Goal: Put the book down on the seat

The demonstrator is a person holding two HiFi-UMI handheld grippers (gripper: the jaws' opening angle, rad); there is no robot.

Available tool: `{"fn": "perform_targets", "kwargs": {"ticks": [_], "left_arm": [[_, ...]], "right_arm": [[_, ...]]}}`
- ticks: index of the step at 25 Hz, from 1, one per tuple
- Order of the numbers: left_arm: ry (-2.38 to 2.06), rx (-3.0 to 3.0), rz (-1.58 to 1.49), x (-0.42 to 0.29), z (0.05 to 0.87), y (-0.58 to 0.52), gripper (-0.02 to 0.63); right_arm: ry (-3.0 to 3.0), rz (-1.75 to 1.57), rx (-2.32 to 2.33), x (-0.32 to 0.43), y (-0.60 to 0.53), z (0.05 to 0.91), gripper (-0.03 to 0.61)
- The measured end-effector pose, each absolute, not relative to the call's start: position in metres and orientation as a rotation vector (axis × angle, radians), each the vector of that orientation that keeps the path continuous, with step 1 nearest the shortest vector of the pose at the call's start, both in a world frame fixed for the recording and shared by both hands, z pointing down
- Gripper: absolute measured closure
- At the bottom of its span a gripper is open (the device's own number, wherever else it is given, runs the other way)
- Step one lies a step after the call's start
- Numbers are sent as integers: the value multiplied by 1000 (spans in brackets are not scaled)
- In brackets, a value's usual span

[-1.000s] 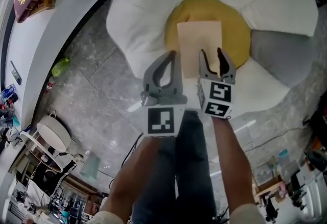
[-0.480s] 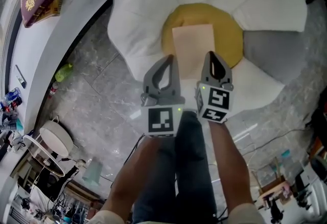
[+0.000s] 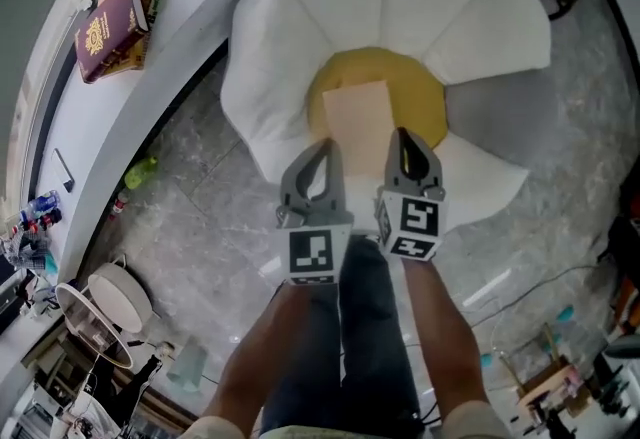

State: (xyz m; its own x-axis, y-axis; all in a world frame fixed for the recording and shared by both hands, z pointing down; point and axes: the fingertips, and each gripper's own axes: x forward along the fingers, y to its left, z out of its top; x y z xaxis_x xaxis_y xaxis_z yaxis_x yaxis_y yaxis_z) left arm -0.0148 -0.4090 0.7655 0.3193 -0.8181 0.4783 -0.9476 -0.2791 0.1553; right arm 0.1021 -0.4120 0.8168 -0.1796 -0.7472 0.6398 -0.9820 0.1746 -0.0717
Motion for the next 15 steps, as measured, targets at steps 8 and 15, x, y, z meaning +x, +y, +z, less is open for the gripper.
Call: {"fn": "perform_targets", "kwargs": {"ticks": [8,15], "left_arm": [[-1594,2274,423,5,672,-407,607],[-1597,2352,307,18,563,-391,606]], "right_arm": [[-2119,589,1674,114,-401,705,575],[-2266,458,1657,107,-384,570,574]]}}
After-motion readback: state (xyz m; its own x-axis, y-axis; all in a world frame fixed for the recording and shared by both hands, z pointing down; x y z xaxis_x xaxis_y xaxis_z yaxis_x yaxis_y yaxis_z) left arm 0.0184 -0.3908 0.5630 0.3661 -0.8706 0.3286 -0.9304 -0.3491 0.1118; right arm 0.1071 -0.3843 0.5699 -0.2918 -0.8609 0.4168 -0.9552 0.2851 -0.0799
